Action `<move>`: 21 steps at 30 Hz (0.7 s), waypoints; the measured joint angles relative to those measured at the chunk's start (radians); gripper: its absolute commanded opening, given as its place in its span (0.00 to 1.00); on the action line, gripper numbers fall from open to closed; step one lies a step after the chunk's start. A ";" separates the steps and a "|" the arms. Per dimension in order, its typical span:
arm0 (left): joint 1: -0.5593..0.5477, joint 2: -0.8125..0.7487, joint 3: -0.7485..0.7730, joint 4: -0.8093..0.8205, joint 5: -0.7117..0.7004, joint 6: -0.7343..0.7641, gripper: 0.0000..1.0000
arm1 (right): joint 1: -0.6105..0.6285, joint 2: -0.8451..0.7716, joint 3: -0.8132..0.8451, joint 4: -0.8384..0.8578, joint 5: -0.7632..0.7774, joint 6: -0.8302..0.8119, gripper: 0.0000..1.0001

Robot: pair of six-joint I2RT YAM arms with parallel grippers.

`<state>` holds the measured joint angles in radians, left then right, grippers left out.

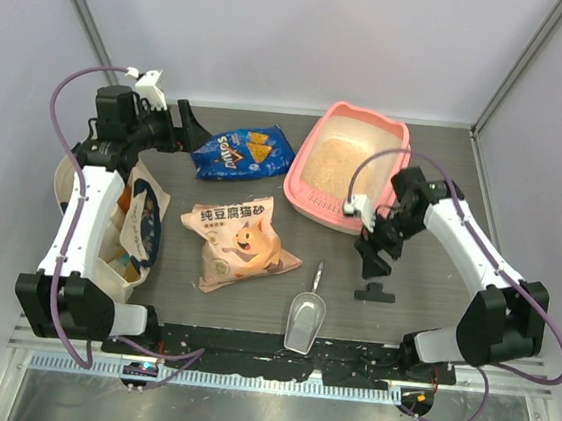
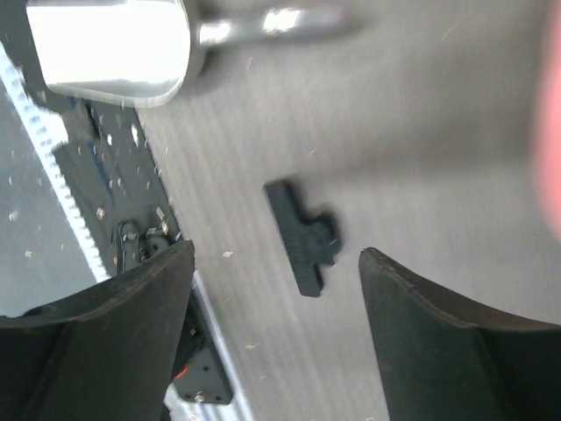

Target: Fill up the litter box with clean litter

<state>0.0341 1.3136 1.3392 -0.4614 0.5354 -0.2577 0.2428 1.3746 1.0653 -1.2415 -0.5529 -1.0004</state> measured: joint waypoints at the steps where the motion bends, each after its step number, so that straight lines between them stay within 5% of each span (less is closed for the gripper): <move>1: -0.002 0.000 0.000 -0.005 -0.002 0.004 0.87 | 0.000 0.012 0.043 -0.002 -0.009 0.014 0.86; 7: -0.002 0.000 0.002 -0.074 -0.023 0.047 0.86 | 0.014 0.181 0.431 0.106 -0.159 0.224 0.88; 14: -0.002 0.000 0.012 -0.164 -0.066 0.063 0.90 | 0.154 0.359 0.494 0.510 -0.182 0.690 0.93; 21: -0.002 -0.032 0.033 -0.216 -0.125 0.109 0.90 | 0.266 0.662 0.633 0.676 -0.203 1.023 0.93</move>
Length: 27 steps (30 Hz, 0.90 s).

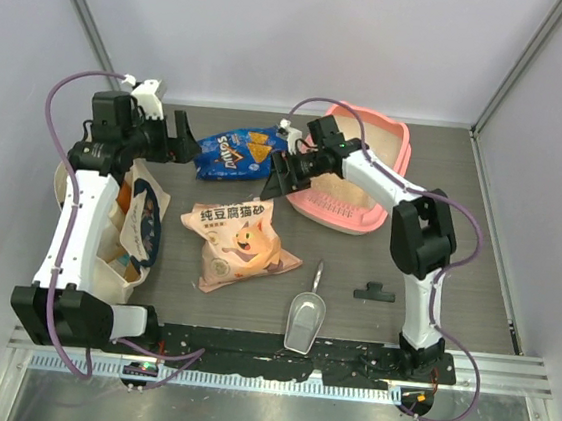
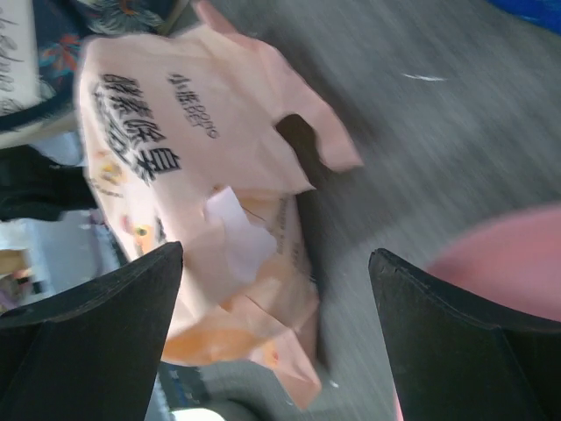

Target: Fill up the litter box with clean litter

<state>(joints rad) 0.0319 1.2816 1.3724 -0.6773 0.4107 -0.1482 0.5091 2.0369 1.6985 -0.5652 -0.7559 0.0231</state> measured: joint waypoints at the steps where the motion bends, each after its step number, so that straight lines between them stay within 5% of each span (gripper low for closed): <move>1: 0.000 -0.005 0.004 -0.004 -0.004 0.003 0.90 | 0.008 0.037 0.023 0.004 -0.014 0.043 0.92; 16: 0.000 -0.009 0.075 -0.013 -0.026 0.019 0.91 | 0.034 0.154 0.127 -0.002 -0.199 0.192 0.86; 20: 0.000 -0.005 0.075 -0.013 -0.019 0.025 0.87 | 0.039 0.154 0.126 -0.024 -0.216 0.171 0.74; 27: -0.017 0.046 0.085 0.013 0.031 -0.013 0.87 | 0.062 0.151 0.126 -0.049 -0.263 0.102 0.29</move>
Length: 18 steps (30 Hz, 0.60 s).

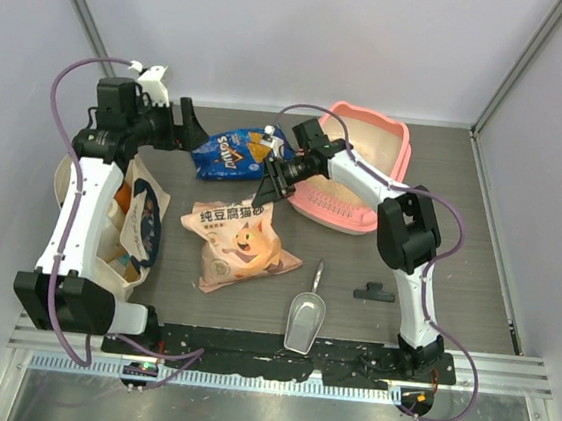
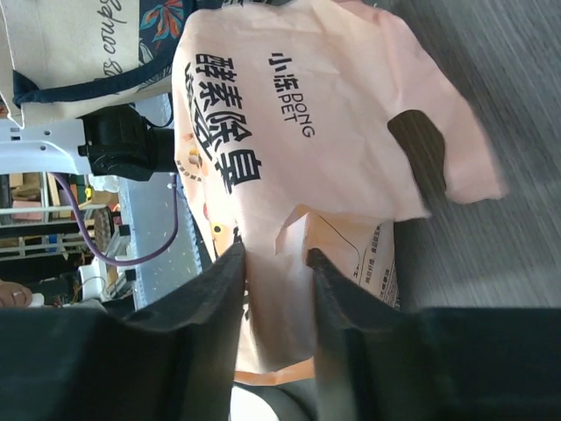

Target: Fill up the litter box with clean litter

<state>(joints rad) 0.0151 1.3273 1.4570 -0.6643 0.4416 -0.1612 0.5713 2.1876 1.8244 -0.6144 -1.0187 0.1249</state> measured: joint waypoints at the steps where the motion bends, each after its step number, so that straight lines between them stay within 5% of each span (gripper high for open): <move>1: -0.008 0.012 0.010 0.003 0.005 -0.005 0.86 | 0.003 -0.003 0.000 -0.002 0.001 -0.011 0.15; 5: -0.059 0.089 0.086 0.020 0.033 -0.018 0.86 | 0.008 -0.036 0.005 -0.023 0.005 -0.078 0.02; 11: -0.072 0.153 0.156 0.003 0.097 0.022 0.91 | 0.048 -0.161 -0.016 -0.090 0.100 -0.291 0.02; 18: -0.065 0.129 0.157 -0.164 0.264 0.377 1.00 | 0.109 -0.432 -0.184 -0.058 0.268 -0.573 0.02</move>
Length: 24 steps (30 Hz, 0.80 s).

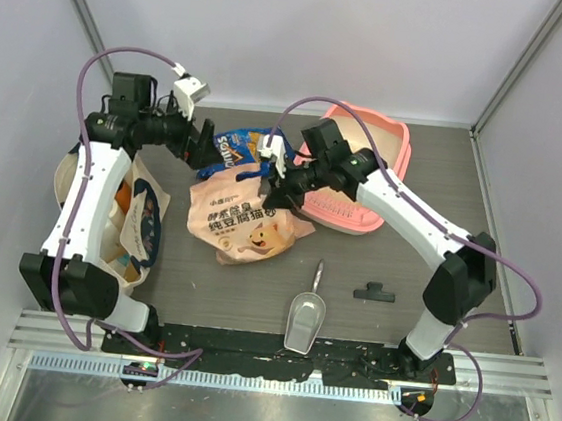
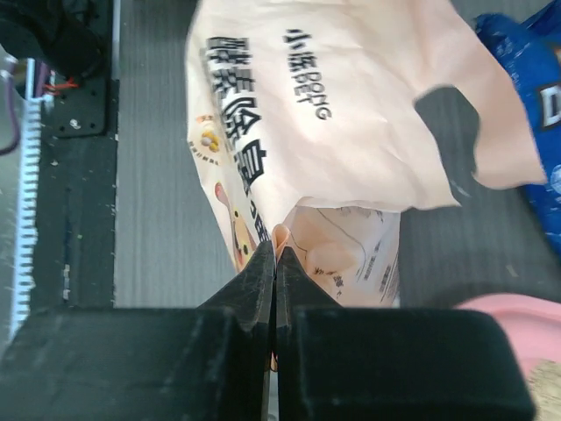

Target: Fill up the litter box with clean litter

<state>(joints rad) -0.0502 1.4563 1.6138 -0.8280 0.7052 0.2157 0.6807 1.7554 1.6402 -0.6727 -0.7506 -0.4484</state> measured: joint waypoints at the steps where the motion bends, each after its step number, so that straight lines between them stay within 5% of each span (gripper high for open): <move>1: 0.000 -0.006 0.000 -0.041 0.013 0.065 1.00 | 0.007 -0.027 -0.017 0.004 0.020 -0.025 0.02; 8: 0.000 0.007 -0.013 -0.225 0.073 0.297 0.94 | 0.018 -0.080 -0.085 0.021 0.098 -0.104 0.02; 15: 0.000 0.093 -0.147 -0.091 0.110 0.269 0.98 | 0.032 -0.080 -0.101 0.021 0.111 -0.146 0.02; 24: -0.017 0.212 -0.092 -0.020 0.201 0.308 0.95 | 0.050 -0.080 -0.099 0.007 0.126 -0.238 0.02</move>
<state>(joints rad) -0.0669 1.6688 1.5215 -0.8478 0.9062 0.5240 0.7311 1.6749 1.5410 -0.6655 -0.6250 -0.6861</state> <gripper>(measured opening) 0.980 0.046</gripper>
